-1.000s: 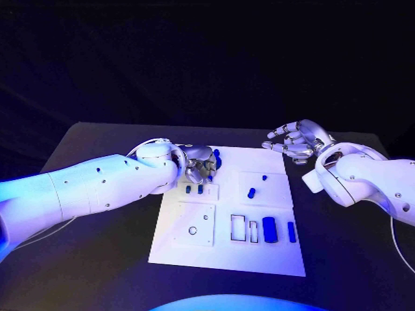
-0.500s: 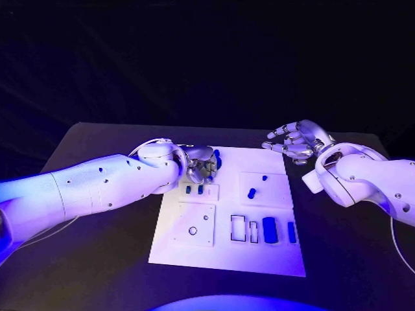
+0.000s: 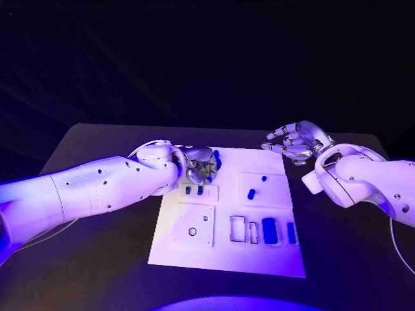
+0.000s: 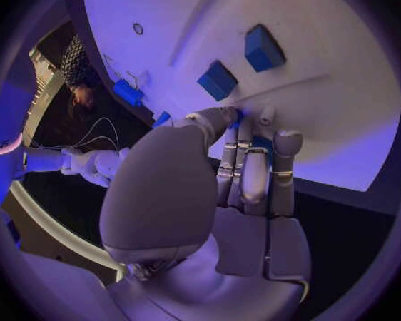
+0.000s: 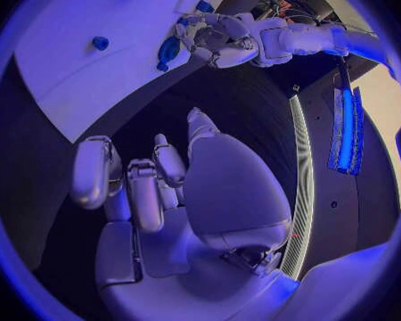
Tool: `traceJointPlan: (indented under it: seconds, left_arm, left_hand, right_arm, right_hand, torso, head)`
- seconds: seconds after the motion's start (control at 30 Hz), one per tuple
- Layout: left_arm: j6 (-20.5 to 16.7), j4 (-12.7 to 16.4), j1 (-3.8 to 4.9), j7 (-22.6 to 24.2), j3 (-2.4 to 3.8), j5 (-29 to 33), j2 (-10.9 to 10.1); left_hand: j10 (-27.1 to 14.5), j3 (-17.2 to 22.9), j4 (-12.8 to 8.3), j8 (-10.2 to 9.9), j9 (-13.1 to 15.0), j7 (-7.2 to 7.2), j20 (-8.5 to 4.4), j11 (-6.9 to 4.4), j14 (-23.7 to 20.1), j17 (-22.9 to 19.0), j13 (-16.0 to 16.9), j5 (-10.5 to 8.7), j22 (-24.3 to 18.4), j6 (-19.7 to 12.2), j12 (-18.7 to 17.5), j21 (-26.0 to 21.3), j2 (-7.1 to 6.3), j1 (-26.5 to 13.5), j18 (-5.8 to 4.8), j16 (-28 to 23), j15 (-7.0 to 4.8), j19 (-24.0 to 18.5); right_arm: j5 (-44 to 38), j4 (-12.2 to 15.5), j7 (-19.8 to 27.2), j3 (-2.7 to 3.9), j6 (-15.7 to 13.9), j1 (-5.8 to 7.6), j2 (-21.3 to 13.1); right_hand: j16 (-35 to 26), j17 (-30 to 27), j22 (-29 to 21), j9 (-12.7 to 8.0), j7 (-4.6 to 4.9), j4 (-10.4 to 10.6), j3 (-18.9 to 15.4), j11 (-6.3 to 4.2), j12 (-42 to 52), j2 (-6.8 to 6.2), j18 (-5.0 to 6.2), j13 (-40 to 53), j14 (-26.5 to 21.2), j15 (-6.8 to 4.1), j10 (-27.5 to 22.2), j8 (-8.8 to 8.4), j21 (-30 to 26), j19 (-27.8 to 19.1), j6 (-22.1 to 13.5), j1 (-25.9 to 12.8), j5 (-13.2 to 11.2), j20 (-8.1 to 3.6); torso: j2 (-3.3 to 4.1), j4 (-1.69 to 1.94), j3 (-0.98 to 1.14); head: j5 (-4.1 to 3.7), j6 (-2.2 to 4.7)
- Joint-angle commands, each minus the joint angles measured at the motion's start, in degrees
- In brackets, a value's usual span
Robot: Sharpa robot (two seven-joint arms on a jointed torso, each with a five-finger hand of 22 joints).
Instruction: Assemble the parts on the task board
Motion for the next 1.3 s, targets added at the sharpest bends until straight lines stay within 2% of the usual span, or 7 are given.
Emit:
traceJointPlan:
  seconds: [0.03,0.17,0.43,0.6,0.9,1.17,1.3]
  left_arm:
    - [-0.59,0.46,-0.15,0.19,0.11,2.05,-0.33]
    - [-0.70,1.61,-0.14,0.27,0.40,3.62,-1.14]
    - [-0.35,4.88,-0.02,-0.02,1.96,6.10,-3.89]
    - [-0.14,6.48,0.13,-0.34,2.62,6.77,-5.80]
    - [0.31,6.90,0.18,-0.82,2.87,6.90,-7.84]
    - [0.95,6.22,0.17,-1.06,2.87,6.62,-7.98]
    - [1.70,5.84,0.16,-1.18,2.87,6.57,-7.84]
  left_hand:
    - [0.58,0.51,-0.61,-0.45,-0.08,0.35,0.16,-0.03,0.39,-0.15,0.06,0.29,-0.02,-0.16,-0.43,0.33,0.49,-0.58,-0.50,0.14,0.03,0.20]
    - [0.56,0.54,-0.62,-0.52,-0.08,0.36,0.18,0.00,0.36,-0.24,0.06,0.29,-0.13,-0.16,-0.50,0.28,0.47,-0.70,-0.47,0.12,0.05,0.09]
    - [0.64,0.60,-0.66,-0.71,-0.05,0.37,0.27,0.05,0.44,-0.16,0.04,0.26,0.11,0.03,-0.71,0.44,0.41,-1.25,-0.51,0.16,0.11,0.16]
    - [0.76,0.60,-0.67,-0.79,-0.01,0.34,0.32,0.03,0.46,-0.18,0.05,0.22,0.14,0.20,-0.81,0.46,0.35,-1.59,-0.51,0.17,0.12,0.14]
    - [0.83,0.58,-0.67,-0.87,0.01,0.32,0.35,0.04,0.43,-0.31,0.04,0.20,0.13,0.29,-0.91,0.45,0.27,-1.85,-0.50,0.14,0.13,0.09]
    - [0.85,0.58,-0.68,-0.89,0.02,0.32,0.36,0.03,0.44,-0.29,0.04,0.20,0.17,0.33,-0.94,0.47,0.25,-1.93,-0.50,0.15,0.14,0.11]
    - [0.88,0.58,-0.67,-0.92,0.03,0.30,0.37,0.02,0.41,-0.37,0.03,0.19,0.03,0.37,-0.99,0.39,0.22,-2.04,-0.47,0.13,0.14,-0.02]
  right_arm:
    - [-0.22,0.01,0.68,0.02,0.21,-0.03,0.11]
    - [-0.22,-0.04,0.69,0.02,0.21,-0.04,0.18]
    - [-0.22,-0.01,0.68,0.02,0.21,-0.04,0.18]
    - [-0.22,0.02,0.66,0.02,0.21,-0.04,0.12]
    - [-0.22,0.10,0.63,0.02,0.23,-0.05,-0.04]
    - [-0.22,0.09,0.62,0.02,0.23,-0.05,-0.02]
    - [-0.22,0.06,0.62,0.02,0.24,-0.05,0.01]
  right_hand:
    - [-0.36,7.16,0.01,-0.08,-0.12,0.11,0.32,0.14,-0.01,0.54,0.59,0.05,4.08,-0.32,-0.13,0.24,-0.30,-0.31,-0.16,0.08,-0.33,0.04]
    - [-0.36,7.16,0.01,-0.08,-0.12,0.11,0.32,0.14,-0.01,0.54,0.59,0.05,4.08,-0.32,-0.13,0.24,-0.30,-0.31,-0.16,0.08,-0.33,0.04]
    - [-0.37,7.14,-0.03,-0.09,-0.14,0.15,0.36,0.13,0.00,0.62,0.60,0.04,4.07,-0.33,-0.09,0.31,-0.38,-0.33,-0.13,0.07,-0.34,0.03]
    - [-0.37,7.14,-0.03,-0.09,-0.14,0.15,0.36,0.13,0.00,0.62,0.60,0.04,4.07,-0.33,-0.09,0.31,-0.38,-0.33,-0.13,0.07,-0.34,0.03]
    - [-0.37,7.14,-0.03,-0.09,-0.14,0.15,0.36,0.13,0.00,0.62,0.60,0.04,4.07,-0.33,-0.09,0.31,-0.38,-0.33,-0.13,0.07,-0.34,0.03]
    - [-0.37,7.14,-0.03,-0.09,-0.14,0.15,0.36,0.13,0.00,0.62,0.60,0.04,4.07,-0.33,-0.09,0.31,-0.38,-0.33,-0.13,0.07,-0.34,0.03]
    - [-0.37,7.14,-0.03,-0.09,-0.14,0.15,0.36,0.13,0.00,0.62,0.60,0.04,4.07,-0.33,-0.09,0.31,-0.38,-0.33,-0.13,0.07,-0.34,0.03]
  torso:
    - [-0.08,-0.05,-0.03]
    - [-0.06,0.01,-0.02]
    - [-0.11,0.12,0.10]
    - [-0.12,0.08,0.13]
    - [-0.04,0.06,0.02]
    - [0.01,0.06,-0.08]
    - [-0.04,0.07,-0.04]
  head:
    - [0.08,0.08]
    - [0.01,0.26]
    - [0.09,0.37]
    - [0.28,0.47]
    - [0.28,0.53]
    - [0.36,0.40]
    - [0.39,0.32]
